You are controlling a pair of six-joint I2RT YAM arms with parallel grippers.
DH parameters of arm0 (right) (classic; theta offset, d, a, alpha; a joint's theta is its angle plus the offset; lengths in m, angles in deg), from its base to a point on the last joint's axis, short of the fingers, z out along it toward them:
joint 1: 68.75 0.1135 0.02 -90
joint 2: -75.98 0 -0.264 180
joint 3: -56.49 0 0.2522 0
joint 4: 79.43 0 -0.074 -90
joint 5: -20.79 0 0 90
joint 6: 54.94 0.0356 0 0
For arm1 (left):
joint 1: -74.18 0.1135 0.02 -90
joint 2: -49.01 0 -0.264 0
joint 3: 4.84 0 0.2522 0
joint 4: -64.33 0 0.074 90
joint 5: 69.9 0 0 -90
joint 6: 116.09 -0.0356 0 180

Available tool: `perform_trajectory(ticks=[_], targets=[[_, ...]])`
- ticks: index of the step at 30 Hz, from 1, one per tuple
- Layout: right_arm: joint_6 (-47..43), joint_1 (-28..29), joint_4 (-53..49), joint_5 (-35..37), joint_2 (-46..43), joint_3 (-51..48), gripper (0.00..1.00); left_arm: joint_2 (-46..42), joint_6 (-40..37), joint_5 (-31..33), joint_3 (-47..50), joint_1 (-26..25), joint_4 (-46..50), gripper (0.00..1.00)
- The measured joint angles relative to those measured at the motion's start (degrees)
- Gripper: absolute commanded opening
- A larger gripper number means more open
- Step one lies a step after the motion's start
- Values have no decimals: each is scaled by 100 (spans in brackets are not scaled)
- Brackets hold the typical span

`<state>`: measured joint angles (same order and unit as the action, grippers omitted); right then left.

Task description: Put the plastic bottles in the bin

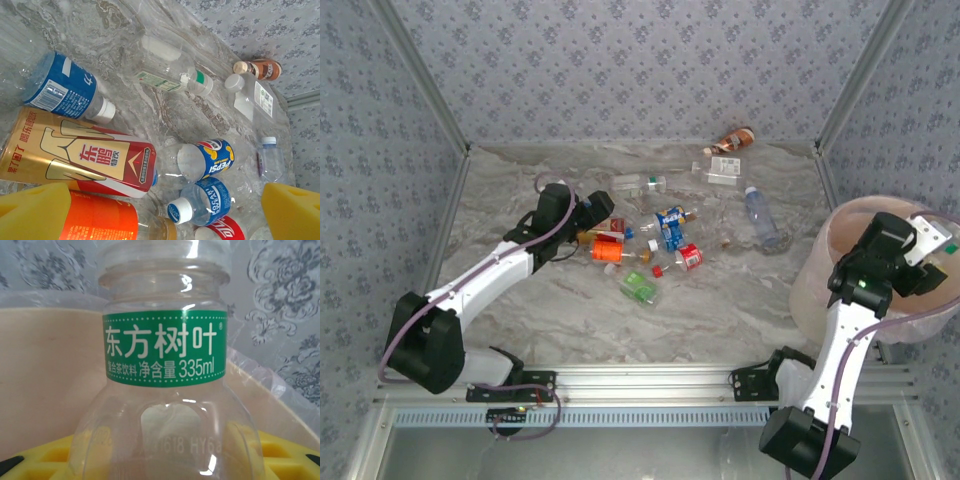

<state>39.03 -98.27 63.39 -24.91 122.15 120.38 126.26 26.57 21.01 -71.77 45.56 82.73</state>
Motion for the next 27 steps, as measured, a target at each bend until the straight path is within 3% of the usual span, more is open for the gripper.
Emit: perform_trajectory(ticks=[16,27], targets=[[595,31,-160,144,186,0,79,13,151,313,-111,0,426,98],[826,380,-483,-68,-72,393,86,24,310,612,-190,0,986,98]])
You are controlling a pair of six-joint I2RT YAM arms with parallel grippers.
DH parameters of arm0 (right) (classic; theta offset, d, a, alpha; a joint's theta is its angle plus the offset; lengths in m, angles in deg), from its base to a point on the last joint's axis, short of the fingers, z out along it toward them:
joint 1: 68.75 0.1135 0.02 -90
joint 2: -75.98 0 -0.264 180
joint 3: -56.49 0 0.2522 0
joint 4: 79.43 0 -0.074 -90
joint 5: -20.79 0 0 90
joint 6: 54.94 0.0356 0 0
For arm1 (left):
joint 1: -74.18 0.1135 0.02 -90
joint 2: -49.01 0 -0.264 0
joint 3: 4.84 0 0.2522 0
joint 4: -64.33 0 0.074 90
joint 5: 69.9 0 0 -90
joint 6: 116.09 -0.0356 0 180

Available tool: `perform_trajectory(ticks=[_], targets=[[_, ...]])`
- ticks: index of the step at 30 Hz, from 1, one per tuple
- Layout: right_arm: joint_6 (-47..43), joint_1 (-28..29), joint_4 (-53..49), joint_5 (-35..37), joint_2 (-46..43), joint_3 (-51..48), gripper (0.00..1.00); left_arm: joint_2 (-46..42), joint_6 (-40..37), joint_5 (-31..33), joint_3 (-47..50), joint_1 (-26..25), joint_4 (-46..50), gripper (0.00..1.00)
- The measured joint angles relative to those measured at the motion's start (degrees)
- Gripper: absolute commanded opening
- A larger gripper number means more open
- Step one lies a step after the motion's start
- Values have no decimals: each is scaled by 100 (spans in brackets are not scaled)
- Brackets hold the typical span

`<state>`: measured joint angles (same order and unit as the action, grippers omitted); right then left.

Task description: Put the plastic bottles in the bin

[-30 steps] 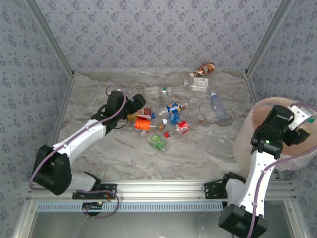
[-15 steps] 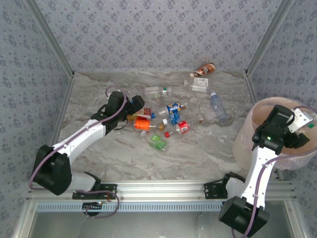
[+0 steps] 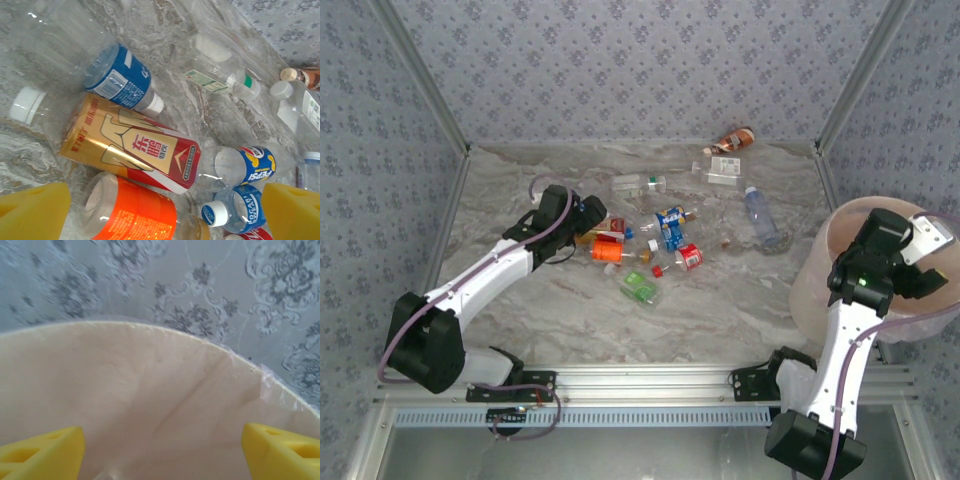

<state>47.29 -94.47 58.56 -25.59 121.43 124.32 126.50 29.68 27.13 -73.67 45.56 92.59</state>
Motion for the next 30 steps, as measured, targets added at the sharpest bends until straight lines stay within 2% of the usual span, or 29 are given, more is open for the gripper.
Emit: perform_trajectory(ticks=[10,20,24,30], targets=[[249,382,-243,-1152,-457,466,88,31,181,120,-28,26,470,98],[588,850,378,-3598,-546,422,89,31,376,144,-26,90,507,98],[645,1279,920,-4614,-592,203,89,33,461,160,-7,170,505,98],[651,2223,1875,-5556,-525,-122,93,42,894,179,262,361,323,98]])
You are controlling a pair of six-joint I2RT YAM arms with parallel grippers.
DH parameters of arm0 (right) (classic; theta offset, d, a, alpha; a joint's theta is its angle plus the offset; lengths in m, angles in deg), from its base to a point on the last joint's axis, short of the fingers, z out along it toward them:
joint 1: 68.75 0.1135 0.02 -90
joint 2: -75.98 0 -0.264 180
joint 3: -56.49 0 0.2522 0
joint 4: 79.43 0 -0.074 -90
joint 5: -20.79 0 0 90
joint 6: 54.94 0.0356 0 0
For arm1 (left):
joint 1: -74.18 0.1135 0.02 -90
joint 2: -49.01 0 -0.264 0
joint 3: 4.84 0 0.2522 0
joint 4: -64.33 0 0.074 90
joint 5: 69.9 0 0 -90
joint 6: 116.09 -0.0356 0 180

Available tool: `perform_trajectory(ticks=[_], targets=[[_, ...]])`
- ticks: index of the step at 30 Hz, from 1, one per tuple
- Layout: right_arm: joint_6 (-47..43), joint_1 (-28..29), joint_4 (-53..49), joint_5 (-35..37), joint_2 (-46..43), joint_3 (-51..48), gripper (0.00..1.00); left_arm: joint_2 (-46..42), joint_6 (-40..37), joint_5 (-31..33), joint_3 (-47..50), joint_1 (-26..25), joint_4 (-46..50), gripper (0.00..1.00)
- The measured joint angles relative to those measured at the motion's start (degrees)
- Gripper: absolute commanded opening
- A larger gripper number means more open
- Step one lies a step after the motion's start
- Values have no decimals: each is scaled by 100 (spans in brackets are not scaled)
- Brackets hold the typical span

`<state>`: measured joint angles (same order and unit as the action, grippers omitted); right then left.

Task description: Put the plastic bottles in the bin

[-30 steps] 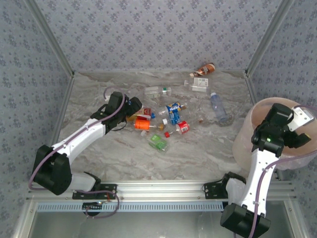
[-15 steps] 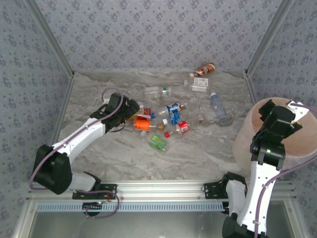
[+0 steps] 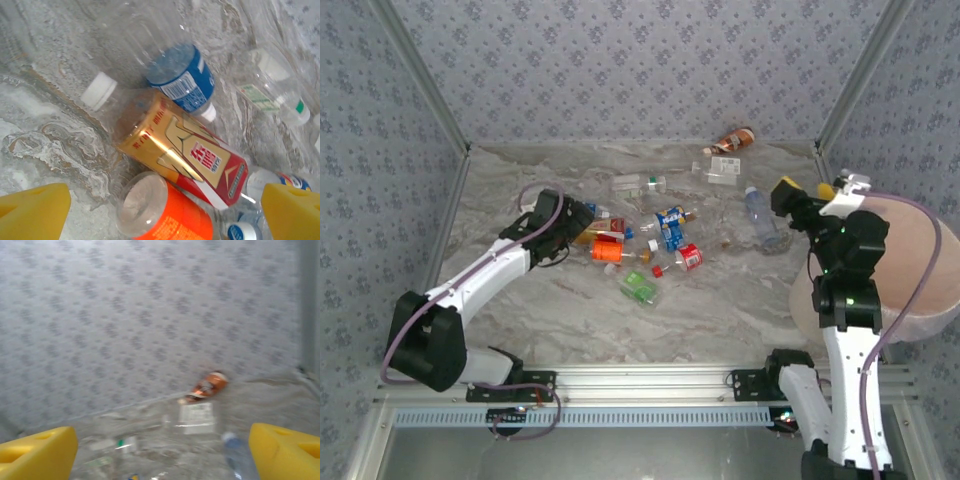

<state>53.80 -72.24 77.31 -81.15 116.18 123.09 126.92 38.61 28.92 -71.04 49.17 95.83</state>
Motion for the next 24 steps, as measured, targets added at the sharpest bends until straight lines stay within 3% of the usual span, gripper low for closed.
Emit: perform_trajectory(ticks=[6,16,24], targets=[[-166,866,791,-245,378,-199,100,310,791,0,247,201,-350,98],[-647,2015,1113,63,1325,-205,100,1290,1665,-341,87,310,-942,97],[-1117,2616,1097,411,1731,-203,100,1976,2308,-647,-162,273,-1467,79]])
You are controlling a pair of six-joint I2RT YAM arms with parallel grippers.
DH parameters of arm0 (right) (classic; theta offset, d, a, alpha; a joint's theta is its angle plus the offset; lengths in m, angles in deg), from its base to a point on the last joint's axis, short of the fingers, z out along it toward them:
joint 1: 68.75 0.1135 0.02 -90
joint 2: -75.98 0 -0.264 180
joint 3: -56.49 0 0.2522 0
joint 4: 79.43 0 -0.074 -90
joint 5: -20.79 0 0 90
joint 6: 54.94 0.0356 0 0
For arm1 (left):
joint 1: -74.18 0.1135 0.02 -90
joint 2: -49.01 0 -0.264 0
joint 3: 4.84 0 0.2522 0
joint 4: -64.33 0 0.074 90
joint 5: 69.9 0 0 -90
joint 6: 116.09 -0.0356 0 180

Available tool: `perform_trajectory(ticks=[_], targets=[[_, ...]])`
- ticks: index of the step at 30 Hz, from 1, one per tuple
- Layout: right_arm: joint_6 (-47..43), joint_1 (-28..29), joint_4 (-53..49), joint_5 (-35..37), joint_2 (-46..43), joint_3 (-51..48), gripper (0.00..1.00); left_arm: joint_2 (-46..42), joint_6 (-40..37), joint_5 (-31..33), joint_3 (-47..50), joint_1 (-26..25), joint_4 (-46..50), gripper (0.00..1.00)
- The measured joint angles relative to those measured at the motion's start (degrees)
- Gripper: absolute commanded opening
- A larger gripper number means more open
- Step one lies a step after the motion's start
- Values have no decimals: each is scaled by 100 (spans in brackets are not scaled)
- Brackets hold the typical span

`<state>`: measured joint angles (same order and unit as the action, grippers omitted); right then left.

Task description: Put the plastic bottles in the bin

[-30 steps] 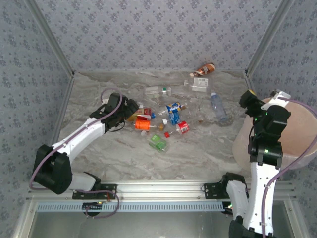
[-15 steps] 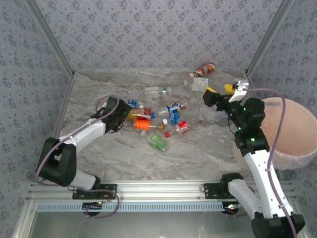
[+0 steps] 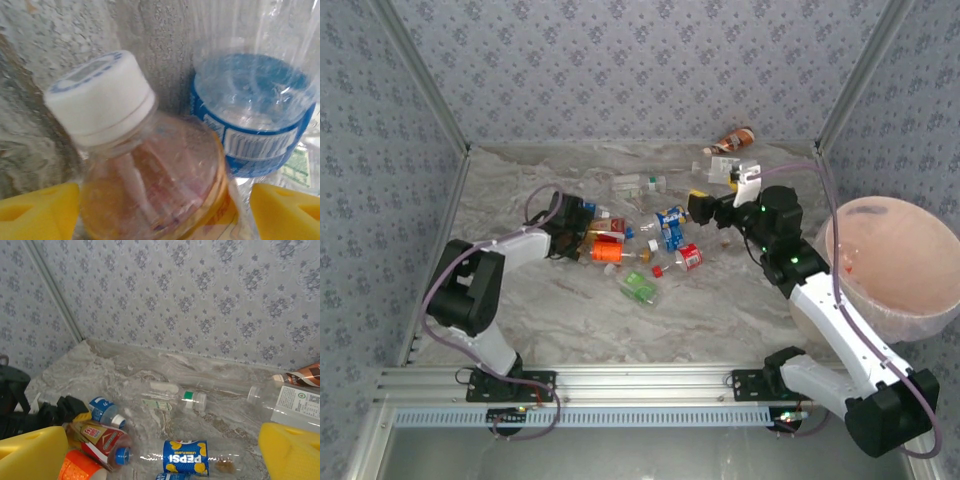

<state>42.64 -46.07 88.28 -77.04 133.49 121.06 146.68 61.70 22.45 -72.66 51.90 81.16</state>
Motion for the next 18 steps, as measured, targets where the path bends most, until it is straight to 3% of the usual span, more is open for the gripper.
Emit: perform_trajectory(ticks=[3,8,18], targets=[[-162,142,-31,118,42,2,100,105,96,0,-46,-28,-96,73],[-315,264,-122,258,96,7,100,260,214,-2,-94,-52,-348,72],[-422,472,-269,404,264,9,100,413,96,-13,-166,-61,-673,56]])
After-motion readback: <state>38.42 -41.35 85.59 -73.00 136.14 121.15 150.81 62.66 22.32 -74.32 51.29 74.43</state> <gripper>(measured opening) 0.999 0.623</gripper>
